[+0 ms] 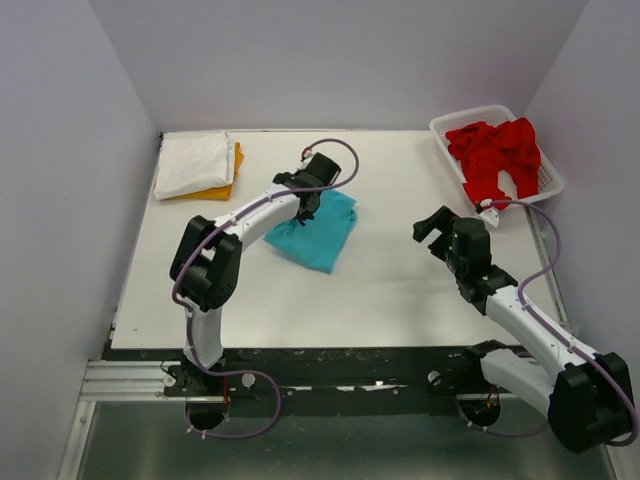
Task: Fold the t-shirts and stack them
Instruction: Put the neatly folded tshirt into the corner of the board with the left arm
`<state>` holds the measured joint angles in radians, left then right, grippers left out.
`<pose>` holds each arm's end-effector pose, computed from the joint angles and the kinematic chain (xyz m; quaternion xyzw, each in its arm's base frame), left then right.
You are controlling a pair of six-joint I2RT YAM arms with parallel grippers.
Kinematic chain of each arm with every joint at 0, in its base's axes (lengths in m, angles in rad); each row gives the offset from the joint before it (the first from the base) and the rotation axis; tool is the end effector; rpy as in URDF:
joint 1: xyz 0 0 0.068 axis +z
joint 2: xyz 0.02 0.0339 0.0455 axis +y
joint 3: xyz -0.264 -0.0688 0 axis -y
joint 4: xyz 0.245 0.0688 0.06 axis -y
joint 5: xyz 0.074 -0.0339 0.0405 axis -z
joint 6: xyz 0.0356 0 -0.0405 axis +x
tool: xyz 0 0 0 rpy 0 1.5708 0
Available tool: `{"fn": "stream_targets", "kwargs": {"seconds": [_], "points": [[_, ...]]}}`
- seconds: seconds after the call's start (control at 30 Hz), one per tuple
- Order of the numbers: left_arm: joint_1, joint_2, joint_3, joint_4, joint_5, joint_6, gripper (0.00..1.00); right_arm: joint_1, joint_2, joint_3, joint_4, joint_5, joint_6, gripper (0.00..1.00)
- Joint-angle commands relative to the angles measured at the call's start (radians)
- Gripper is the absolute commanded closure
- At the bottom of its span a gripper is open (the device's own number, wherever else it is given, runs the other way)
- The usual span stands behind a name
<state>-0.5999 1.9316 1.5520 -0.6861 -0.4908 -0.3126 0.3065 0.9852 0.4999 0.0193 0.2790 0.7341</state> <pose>0.3512 -0.2199 0.2332 0.0744 0.9383 0.1044 0.3212 0.2084 0.0557 0.2237 0.2502 0.8083 0.1556 0.5097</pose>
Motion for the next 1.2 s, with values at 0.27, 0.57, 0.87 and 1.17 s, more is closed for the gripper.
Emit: {"fn": "stream_targets", "kwargs": {"seconds": [0.27, 0.57, 0.87, 1.17], "points": [[0.247, 0.064, 0.189, 0.246, -0.142, 0.493, 1.00, 0.000, 0.024, 0.021, -0.018, 0.081, -0.041, 0.00], [0.368, 0.082, 0.337, 0.254, -0.079, 0.584, 1.00, 0.000, 0.024, 0.016, -0.018, 0.119, -0.042, 0.00], [0.441, 0.088, 0.463, 0.168, 0.003, 0.579, 1.00, 0.000, 0.063, 0.024, -0.017, 0.140, -0.048, 0.00], [0.468, 0.068, 0.539, 0.139, 0.045, 0.578, 1.00, 0.000, 0.076, 0.026, -0.018, 0.145, -0.048, 0.00]]}}
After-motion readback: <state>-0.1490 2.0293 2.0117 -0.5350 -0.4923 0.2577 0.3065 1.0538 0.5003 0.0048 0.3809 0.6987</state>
